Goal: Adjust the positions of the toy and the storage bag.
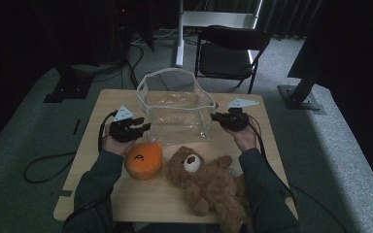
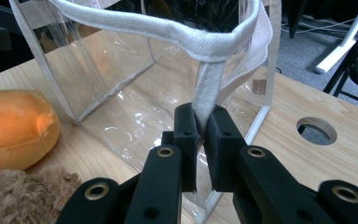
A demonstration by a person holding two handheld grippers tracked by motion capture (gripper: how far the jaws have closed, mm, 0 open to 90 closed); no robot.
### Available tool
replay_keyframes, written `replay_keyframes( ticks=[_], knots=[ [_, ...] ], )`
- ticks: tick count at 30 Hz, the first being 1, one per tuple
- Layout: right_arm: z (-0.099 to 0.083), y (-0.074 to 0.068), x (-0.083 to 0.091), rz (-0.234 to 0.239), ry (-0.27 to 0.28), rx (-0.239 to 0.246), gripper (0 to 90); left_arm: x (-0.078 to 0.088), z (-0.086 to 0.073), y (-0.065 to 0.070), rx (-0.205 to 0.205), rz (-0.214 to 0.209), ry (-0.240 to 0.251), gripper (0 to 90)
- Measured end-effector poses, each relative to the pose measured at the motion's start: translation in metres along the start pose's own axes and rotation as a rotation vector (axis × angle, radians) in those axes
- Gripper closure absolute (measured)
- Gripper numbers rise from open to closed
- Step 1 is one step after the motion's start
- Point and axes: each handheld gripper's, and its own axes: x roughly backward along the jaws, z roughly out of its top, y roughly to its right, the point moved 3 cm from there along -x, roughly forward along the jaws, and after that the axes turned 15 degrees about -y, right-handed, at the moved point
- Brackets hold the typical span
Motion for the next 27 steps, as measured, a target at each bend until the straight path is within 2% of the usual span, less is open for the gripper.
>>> replay_keyframes(
  ticks=[3, 7, 15, 27],
  knots=[
    [-0.001, 0.0, 0.001, -0.001, 0.001, 0.002, 83.5, -0.005, 0.003, -0.001, 0.009, 0.017, -0.018, 61.7],
    [-0.004, 0.0, 0.004, -0.007, 0.001, 0.002, 83.5, -0.01, 0.005, -0.002, 0.017, 0.011, -0.022, 73.8],
    [-0.015, 0.0, 0.016, -0.019, -0.002, 0.004, 83.5, -0.017, 0.013, 0.007, -0.028, -0.002, -0.028, 84.3],
    [-0.034, -0.004, 0.036, -0.033, -0.004, -0.003, 83.5, -0.022, 0.021, 0.023, -0.078, -0.014, -0.049, 86.4]
  ],
)
